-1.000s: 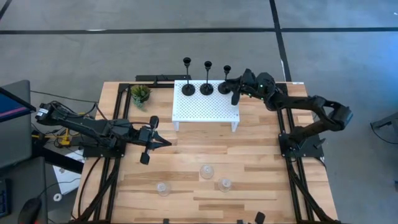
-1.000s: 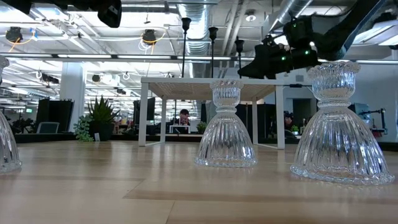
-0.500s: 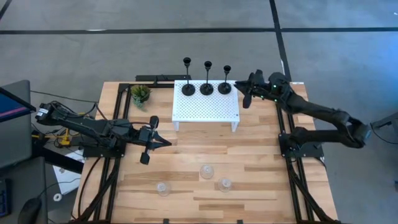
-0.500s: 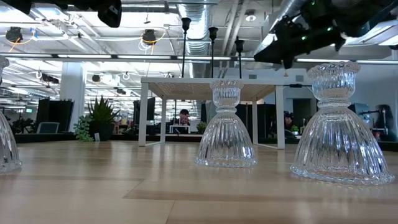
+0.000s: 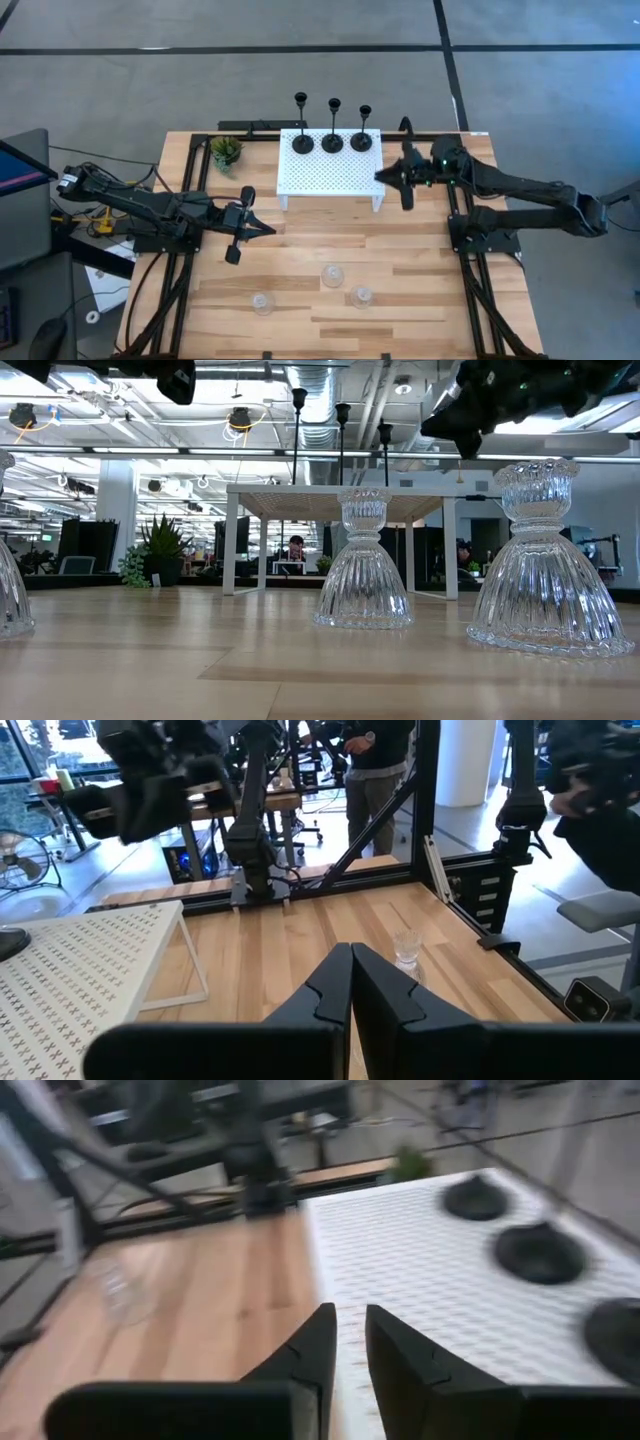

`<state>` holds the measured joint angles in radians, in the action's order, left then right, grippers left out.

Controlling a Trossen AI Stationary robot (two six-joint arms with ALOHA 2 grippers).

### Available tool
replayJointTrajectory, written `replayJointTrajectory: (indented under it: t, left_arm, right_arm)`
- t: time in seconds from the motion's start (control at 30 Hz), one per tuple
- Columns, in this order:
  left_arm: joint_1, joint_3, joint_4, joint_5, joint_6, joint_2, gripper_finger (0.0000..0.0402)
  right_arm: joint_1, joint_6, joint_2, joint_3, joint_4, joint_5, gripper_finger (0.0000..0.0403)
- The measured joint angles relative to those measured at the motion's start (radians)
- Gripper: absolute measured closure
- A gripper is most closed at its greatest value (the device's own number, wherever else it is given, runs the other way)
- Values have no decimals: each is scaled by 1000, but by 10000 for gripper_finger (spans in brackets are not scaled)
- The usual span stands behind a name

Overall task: Pick & Place candle stick holders
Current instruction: Put the left transparent candle holder on the shelf

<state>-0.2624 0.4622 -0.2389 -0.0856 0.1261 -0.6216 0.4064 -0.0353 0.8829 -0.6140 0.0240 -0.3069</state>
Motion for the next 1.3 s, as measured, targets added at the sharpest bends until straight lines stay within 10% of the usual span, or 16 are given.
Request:
replayJointTrajectory:
  t: [0.87, 1.3]
  left_arm:
    - [-143, 0, 35, 136, -7, -20, 396]
    - [-244, 0, 118, 85, 1, -151, 396]
  right_arm:
    - [-761, -72, 26, 2, 40, 672, 402]
    - [-823, -57, 185, 3, -35, 806, 402]
